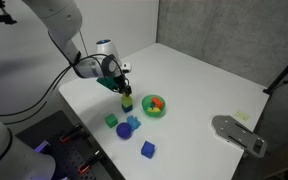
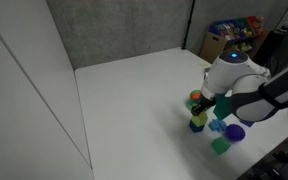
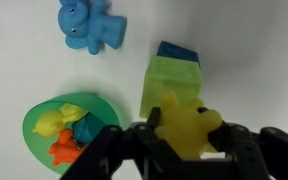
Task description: Take the yellow thing out of the bowl and place it onto the yellow block
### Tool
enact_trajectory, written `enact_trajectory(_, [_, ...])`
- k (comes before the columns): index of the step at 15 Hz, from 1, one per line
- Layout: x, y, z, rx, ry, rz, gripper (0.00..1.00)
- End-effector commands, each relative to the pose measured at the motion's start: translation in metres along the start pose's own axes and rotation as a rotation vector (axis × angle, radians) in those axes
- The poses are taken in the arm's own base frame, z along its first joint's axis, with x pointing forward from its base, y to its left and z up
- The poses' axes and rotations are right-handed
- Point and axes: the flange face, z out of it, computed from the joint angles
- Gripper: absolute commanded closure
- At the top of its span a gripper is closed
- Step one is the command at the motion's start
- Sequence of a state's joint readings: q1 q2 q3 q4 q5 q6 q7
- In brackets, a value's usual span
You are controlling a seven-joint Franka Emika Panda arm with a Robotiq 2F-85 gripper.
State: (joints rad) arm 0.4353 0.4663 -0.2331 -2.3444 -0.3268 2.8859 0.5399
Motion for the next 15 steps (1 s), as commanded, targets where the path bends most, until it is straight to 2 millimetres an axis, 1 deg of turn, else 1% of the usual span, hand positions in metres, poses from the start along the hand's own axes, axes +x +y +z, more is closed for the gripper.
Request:
enact_trajectory(1, [0.004, 0.001, -0.005, 0.001, 0.026, 0.017, 0.81])
enact_trajectory(4, [0.004, 0.001, -0.006, -0.002, 0.03, 0.018, 0.81])
enact_trajectory(8, [0.004, 0.0, 0.0, -0.01, 0.027, 0.016, 0.81])
enact_trajectory(15, [0.0, 0.005, 0.008, -0.008, 0.01, 0.027, 0.81])
